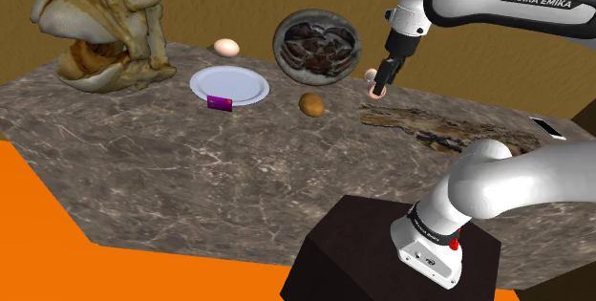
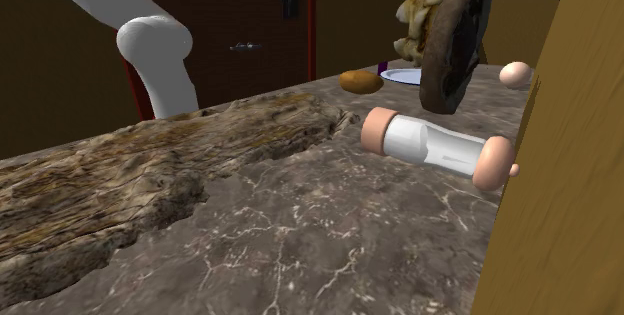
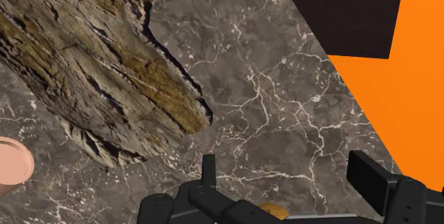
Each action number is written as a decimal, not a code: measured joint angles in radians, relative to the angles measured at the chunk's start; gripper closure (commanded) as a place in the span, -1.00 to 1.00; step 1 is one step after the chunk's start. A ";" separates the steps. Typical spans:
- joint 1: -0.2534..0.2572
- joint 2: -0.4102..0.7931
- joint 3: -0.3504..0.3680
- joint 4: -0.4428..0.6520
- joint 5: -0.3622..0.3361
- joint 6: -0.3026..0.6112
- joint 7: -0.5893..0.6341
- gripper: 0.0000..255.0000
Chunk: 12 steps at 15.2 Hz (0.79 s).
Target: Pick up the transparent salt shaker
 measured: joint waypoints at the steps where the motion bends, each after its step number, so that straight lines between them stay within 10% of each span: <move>1: 0.000 0.000 0.000 0.000 0.000 0.000 0.000 -1.00; 12: -0.096 0.352 -0.118 0.187 -0.012 0.136 0.055 -1.00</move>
